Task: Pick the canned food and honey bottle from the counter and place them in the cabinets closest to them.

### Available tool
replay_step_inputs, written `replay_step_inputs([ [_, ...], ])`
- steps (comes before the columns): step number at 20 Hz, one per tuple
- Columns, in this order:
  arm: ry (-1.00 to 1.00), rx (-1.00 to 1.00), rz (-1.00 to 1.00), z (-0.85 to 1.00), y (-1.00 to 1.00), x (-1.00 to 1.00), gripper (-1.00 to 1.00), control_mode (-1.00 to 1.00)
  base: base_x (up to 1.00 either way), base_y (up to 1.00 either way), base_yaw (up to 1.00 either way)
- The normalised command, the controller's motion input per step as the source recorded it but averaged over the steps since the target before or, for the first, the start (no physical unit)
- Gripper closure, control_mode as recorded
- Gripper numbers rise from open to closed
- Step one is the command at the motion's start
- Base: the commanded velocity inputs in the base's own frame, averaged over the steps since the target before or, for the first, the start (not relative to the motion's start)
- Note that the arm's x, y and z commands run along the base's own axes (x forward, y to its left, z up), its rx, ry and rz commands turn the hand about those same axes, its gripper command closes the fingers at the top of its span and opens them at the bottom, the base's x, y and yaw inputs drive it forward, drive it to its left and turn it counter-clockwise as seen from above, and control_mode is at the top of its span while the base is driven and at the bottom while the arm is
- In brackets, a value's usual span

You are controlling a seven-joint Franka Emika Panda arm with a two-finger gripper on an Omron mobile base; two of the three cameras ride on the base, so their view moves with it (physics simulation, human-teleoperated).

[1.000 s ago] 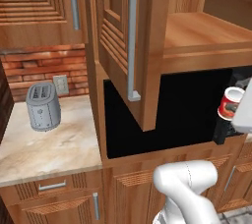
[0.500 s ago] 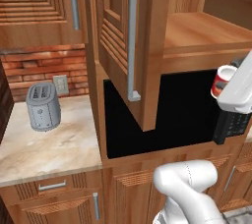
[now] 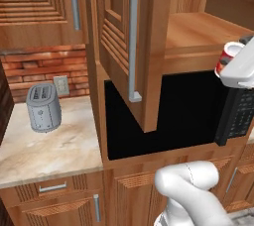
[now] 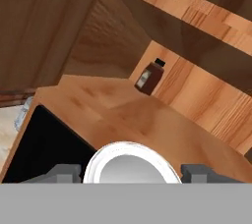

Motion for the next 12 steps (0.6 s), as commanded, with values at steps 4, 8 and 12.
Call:
replay_step_inputs([
  [4, -0.02, 0.08, -0.05, 0.48, -0.08, 0.01, 1.0, -1.0, 0.0, 0.0, 0.0],
  [8, -0.02, 0.06, -0.08, 0.26, -0.07, 0.13, 1.0, -1.0, 0.0, 0.0, 0.0],
  [12, -0.08, 0.06, -0.07, 0.01, -0.03, 0.24, 1.0, -1.0, 0.0, 0.0, 0.0],
])
